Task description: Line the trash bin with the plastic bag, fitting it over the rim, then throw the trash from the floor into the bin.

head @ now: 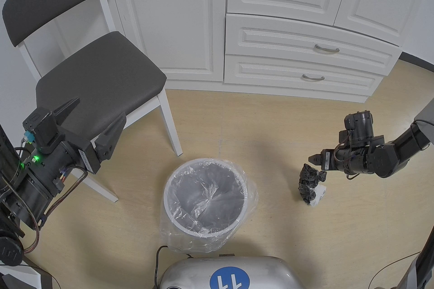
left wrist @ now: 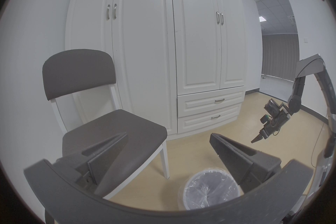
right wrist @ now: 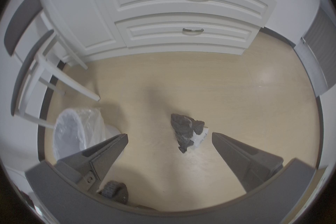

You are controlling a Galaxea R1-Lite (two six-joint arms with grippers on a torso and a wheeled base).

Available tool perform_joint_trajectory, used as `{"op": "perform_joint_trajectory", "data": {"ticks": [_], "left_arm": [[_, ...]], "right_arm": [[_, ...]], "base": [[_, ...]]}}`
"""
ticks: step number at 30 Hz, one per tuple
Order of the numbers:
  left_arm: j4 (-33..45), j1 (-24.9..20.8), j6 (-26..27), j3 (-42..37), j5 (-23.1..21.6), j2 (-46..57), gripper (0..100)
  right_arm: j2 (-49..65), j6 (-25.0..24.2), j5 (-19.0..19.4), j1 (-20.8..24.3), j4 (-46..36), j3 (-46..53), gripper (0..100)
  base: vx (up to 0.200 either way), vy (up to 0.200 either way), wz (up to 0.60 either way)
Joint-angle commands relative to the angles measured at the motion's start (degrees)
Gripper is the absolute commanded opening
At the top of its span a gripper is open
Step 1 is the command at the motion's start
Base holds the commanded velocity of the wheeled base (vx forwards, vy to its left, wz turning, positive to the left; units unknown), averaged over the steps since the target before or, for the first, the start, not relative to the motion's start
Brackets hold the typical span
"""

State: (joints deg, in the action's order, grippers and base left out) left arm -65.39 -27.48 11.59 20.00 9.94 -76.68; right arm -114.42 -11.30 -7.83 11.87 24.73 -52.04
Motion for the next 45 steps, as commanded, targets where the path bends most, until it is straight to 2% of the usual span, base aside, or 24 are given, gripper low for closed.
{"op": "perform_joint_trajectory", "data": {"ticks": [1,4,11,20,25,40,45], "left_arm": [[-0.26,-0.03,2.12,-1.02,0.35,2.85,100],[-0.26,-0.03,2.21,-1.11,0.44,2.76,100],[-0.26,-0.03,2.29,-1.46,0.35,2.24,100],[-0.18,-0.12,3.26,-2.87,0.26,1.97,100],[-0.18,-0.12,4.05,-2.95,0.35,1.88,100],[-0.18,-0.03,4.05,-2.95,0.35,1.80,100],[-0.18,-0.12,4.05,-2.95,0.35,1.71,100]], "right_arm": [[-7.75,1.98,-0.87,-0.18,3.74,-4.91,100],[-11.00,3.83,-1.31,-0.27,7.96,-5.18,100],[-19.88,4.01,-1.75,-0.71,10.95,-9.48,100],[-29.19,3.74,-1.75,-4.67,11.65,-15.90,100],[-32.88,3.83,-1.31,-5.90,17.36,-17.30,100],[-37.19,3.39,-1.49,-7.48,16.75,-23.54,100],[-39.48,1.02,-1.84,-8.27,12.44,-28.73,100]], "base": [[0.000,0.000,0.00],[0.000,0.000,0.00],[0.000,0.000,0.00],[0.000,0.000,0.00],[0.000,0.000,0.00],[0.000,0.000,0.00],[0.000,0.000,0.00]]}}
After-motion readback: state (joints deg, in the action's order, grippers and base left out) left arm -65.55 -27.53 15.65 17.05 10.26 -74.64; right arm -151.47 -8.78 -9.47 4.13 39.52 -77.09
